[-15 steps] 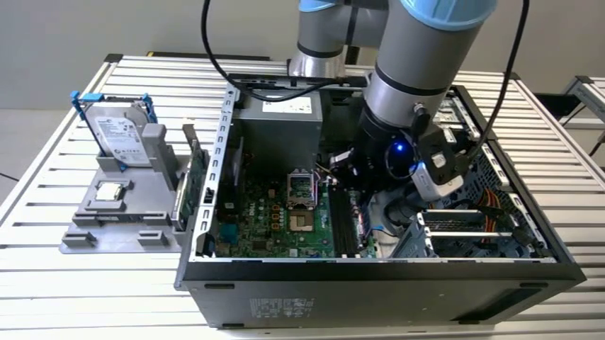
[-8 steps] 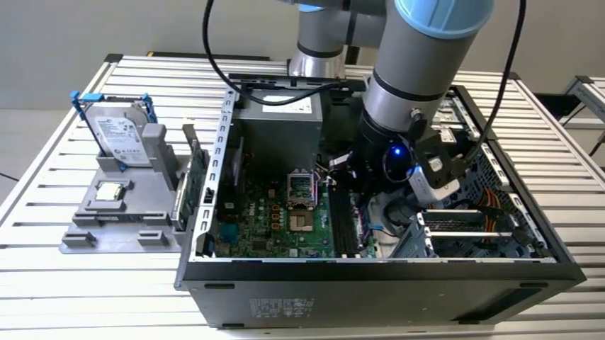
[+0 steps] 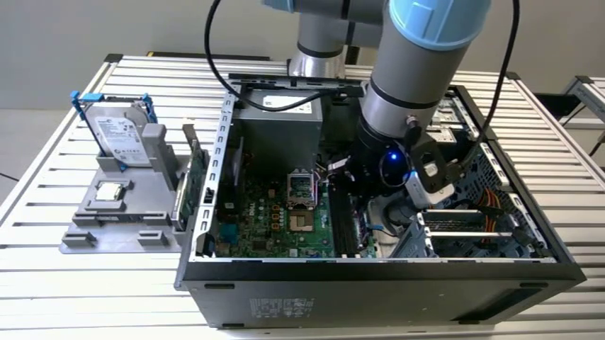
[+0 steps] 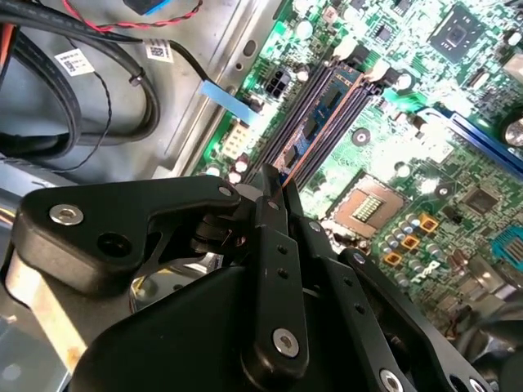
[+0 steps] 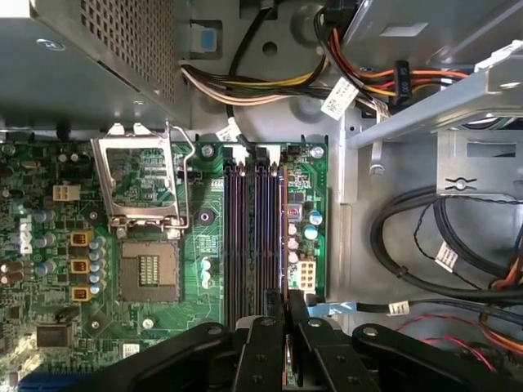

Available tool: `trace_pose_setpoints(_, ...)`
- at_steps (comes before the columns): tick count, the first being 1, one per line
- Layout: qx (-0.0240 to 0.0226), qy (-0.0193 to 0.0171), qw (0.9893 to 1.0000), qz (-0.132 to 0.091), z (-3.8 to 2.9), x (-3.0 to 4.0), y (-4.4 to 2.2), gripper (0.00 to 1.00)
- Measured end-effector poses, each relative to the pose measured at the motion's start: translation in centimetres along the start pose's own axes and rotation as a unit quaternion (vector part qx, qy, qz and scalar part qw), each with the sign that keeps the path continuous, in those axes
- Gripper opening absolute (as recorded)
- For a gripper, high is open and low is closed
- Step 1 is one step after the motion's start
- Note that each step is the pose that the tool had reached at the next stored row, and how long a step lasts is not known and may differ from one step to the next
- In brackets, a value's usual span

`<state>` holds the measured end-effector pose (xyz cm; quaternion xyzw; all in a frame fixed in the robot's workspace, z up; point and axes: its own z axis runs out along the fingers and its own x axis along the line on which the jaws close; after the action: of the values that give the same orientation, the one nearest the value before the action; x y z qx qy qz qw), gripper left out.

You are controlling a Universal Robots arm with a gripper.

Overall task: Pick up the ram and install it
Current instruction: 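Insert the ram into the slot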

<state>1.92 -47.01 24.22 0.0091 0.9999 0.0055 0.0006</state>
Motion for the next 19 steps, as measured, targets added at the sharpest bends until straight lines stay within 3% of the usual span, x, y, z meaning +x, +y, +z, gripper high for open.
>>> trace_pose_setpoints(9, 0.0001, 0.0000, 1.0000, 0.000, 1.17, 0.01, 0.03, 0.00)
trace_pose_setpoints(19, 0.0001, 0.0001, 1.0000, -0.006, 1.68, 0.02, 0.02, 0.00)
